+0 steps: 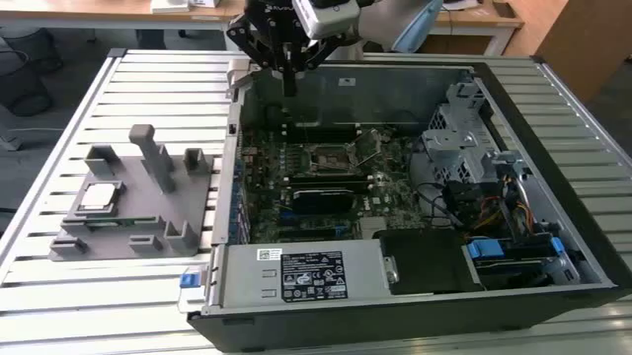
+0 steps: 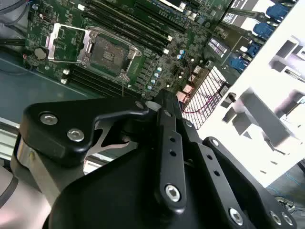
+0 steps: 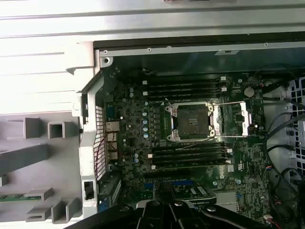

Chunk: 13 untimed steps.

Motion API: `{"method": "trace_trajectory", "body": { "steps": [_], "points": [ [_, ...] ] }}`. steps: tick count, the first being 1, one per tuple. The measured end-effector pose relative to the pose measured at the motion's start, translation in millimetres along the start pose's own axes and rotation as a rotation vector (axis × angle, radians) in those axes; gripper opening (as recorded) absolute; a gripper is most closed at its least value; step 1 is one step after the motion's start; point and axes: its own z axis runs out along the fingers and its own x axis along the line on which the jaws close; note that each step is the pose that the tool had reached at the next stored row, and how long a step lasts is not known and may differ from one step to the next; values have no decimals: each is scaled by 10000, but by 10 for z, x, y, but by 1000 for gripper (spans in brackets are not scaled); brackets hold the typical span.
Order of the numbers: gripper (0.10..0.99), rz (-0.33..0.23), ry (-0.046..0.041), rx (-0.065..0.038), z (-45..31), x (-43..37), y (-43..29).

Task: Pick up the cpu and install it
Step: 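Reach for the cpu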

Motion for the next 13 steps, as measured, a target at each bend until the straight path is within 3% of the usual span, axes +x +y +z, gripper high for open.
{"method": "trace_trajectory", "body": {
  "steps": [9,13],
  "points": [
    [106,0,-1,0,0,2,0],
    [106,1,0,0,-1,40,-3]
  ]
}}
